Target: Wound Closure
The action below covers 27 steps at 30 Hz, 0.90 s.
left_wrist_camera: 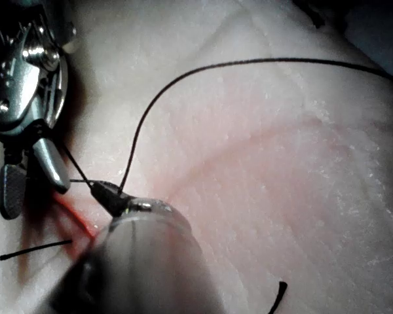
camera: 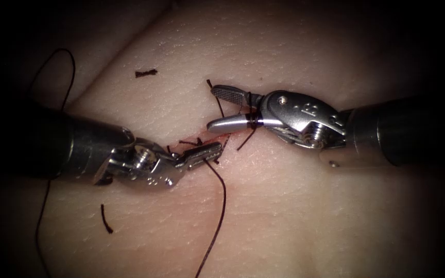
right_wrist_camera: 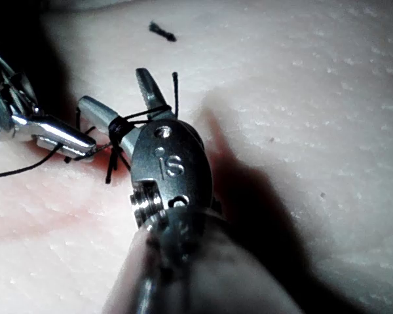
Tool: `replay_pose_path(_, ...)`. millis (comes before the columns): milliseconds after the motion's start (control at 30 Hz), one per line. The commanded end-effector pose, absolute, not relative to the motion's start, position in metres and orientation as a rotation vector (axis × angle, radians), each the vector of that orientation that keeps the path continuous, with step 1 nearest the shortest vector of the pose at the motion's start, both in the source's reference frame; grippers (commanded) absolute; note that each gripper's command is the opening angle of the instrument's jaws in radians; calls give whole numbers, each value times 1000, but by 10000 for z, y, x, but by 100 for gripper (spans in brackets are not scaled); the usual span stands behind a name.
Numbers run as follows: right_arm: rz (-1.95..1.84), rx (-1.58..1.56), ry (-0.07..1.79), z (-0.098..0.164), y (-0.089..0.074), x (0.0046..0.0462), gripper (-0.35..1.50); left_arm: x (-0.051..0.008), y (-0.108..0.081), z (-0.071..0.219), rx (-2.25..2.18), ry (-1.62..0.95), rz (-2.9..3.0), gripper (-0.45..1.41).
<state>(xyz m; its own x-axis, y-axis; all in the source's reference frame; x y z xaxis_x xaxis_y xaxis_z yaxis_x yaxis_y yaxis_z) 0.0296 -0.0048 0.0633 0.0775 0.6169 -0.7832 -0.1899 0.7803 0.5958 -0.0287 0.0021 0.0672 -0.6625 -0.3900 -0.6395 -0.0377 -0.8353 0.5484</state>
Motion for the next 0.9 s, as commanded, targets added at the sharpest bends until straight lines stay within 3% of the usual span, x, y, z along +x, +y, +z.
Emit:
replay_pose_path(33,676,348,1329,648,-48,304,46,-298,11,677,1144,-803,-2599,-45)
replay_pose_path(300,709,299,1222,659,-56,303,49,-304,22,671,1116,-810,-2644,-45)
replay_pose_path(333,710,291,1185,661,-59,305,61,-303,29,669,1117,-805,-2651,-45)
replay_pose_path(567,694,285,1143,677,-62,323,74,-301,38,674,1131,-800,-2647,-45)
replay_pose_path(733,694,282,1130,681,-59,329,73,-300,39,676,1131,-800,-2647,-45)
replay_pose_path(900,700,285,1127,679,-55,328,57,-300,39,677,1134,-800,-2645,-45)
